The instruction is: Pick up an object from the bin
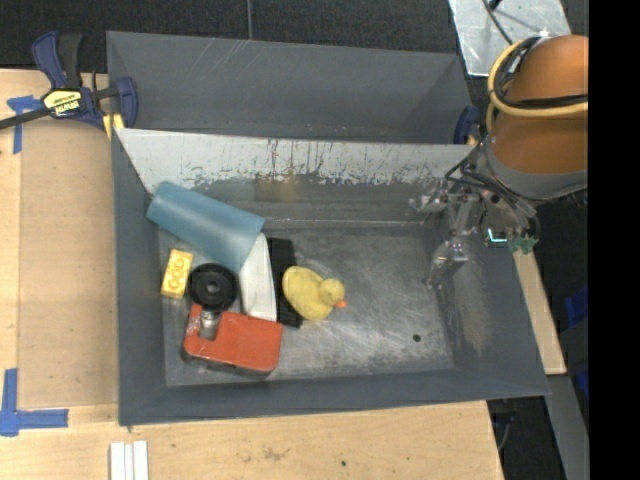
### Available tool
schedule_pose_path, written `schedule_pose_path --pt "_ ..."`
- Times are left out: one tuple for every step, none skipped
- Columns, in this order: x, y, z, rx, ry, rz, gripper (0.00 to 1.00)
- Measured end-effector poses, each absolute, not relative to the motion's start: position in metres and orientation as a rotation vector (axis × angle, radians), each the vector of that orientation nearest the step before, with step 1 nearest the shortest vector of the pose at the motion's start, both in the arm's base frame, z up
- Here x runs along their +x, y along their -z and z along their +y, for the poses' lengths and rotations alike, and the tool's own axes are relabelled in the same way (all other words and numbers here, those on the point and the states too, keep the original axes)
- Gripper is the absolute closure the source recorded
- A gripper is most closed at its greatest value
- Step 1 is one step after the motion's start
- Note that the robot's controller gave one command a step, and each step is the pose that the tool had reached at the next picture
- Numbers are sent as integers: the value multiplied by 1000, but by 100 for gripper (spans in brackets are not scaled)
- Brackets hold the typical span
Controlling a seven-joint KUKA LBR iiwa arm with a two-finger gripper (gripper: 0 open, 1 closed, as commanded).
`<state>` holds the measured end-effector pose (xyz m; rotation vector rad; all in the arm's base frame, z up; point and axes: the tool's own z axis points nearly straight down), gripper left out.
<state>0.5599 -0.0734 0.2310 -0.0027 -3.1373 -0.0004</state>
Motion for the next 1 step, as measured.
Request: schedule_pose_path --pt "562 -235 -73 2 -1 -3146 100"
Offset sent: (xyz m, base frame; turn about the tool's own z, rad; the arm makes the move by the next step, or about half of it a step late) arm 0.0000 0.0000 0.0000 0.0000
